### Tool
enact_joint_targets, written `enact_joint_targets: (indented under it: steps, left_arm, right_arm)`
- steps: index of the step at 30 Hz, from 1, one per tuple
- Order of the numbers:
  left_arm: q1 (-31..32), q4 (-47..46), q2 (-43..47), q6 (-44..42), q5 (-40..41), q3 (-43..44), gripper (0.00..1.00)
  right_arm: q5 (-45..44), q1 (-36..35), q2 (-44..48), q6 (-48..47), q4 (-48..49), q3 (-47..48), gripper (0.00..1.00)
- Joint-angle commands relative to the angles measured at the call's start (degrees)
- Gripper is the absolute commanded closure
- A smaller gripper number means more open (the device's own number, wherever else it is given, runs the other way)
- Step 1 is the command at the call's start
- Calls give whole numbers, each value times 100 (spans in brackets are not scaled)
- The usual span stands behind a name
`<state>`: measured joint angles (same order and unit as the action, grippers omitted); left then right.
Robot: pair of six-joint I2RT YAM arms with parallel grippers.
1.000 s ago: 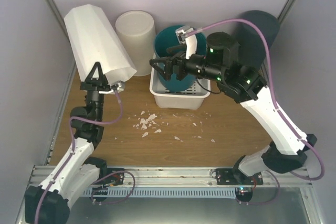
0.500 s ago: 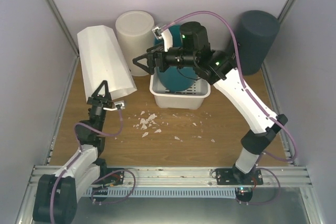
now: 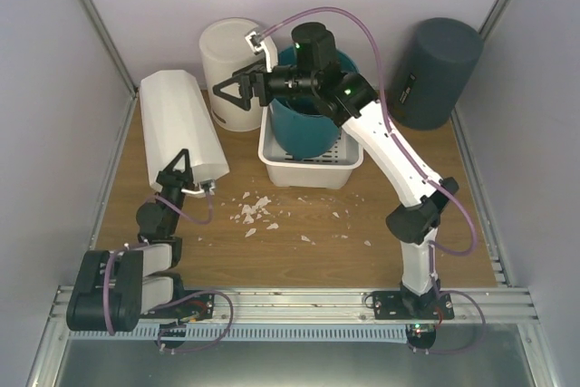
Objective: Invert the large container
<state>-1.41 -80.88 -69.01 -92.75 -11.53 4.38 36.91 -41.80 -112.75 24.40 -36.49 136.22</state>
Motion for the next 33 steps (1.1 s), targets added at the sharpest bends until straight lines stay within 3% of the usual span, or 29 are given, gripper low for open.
enact_joint_targets:
  steps: [1,10,18,28,33]
  left_arm:
    - [-12,-2503,291,83,-288,-104,100]
    - [18,-2484,1423,301,-269,-142,100]
    - [28,-2494,2423,922,-1020,-521,100]
    - [57,-2485,3794,1778,-1594,-894,100]
    - [61,-2350,4397,2059,-1853,-953,100]
  right_arm:
    - [385,53,-312,326,666,199,0]
    - [534,35,-672,285,872,55,0]
    - [1436,-5,-684,1474,2381,-129,0]
    - [504,222,-227,496,1357,-125,0]
    - [-592,239,596,-55,734,-253,0]
